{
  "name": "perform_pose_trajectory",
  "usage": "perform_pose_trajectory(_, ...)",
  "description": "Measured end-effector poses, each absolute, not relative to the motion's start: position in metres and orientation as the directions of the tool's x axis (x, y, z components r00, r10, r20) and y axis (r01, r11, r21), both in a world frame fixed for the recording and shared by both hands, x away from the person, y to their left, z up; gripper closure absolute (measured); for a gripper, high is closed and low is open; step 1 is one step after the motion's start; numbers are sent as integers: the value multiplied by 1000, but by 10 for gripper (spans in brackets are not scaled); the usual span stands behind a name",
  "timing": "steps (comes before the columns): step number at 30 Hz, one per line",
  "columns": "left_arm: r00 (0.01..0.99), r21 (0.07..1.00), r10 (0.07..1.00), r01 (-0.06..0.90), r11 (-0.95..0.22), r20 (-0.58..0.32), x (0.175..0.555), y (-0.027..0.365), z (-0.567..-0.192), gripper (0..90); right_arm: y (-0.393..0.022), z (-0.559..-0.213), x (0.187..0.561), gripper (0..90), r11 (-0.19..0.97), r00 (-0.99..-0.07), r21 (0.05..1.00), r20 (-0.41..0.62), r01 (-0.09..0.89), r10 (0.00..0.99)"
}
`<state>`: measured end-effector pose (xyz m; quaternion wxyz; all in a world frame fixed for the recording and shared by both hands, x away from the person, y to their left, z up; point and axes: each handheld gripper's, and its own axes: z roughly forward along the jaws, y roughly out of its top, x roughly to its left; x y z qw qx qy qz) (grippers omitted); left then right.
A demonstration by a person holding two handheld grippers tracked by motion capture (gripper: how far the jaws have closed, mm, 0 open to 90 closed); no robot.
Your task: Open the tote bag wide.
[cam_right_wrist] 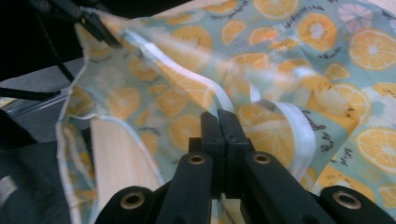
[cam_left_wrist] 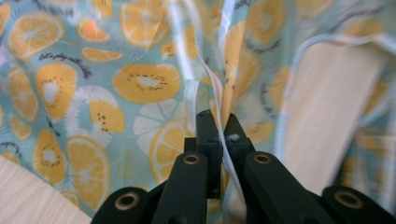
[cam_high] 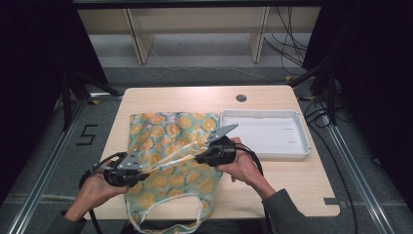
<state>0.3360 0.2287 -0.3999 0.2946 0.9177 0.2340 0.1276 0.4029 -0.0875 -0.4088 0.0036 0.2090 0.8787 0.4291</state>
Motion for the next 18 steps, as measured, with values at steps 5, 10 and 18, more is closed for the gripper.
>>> perform_pose_trajectory(5,876,661,480,380,-647,-33,343,240,-372,886,-92,-396,396,900,526,-927,781,176,336,331)
perform_pose_trajectory(10,841,682,528,453,-575,-113,384,245,-367,862,-91,-388,422,900,489,-902,794,165,361,399)
perform_pose_trajectory(18,736,619,672,565,-546,-79,450,256,-402,855,-72,-420,473,900,509,-844,753,113,417,524)
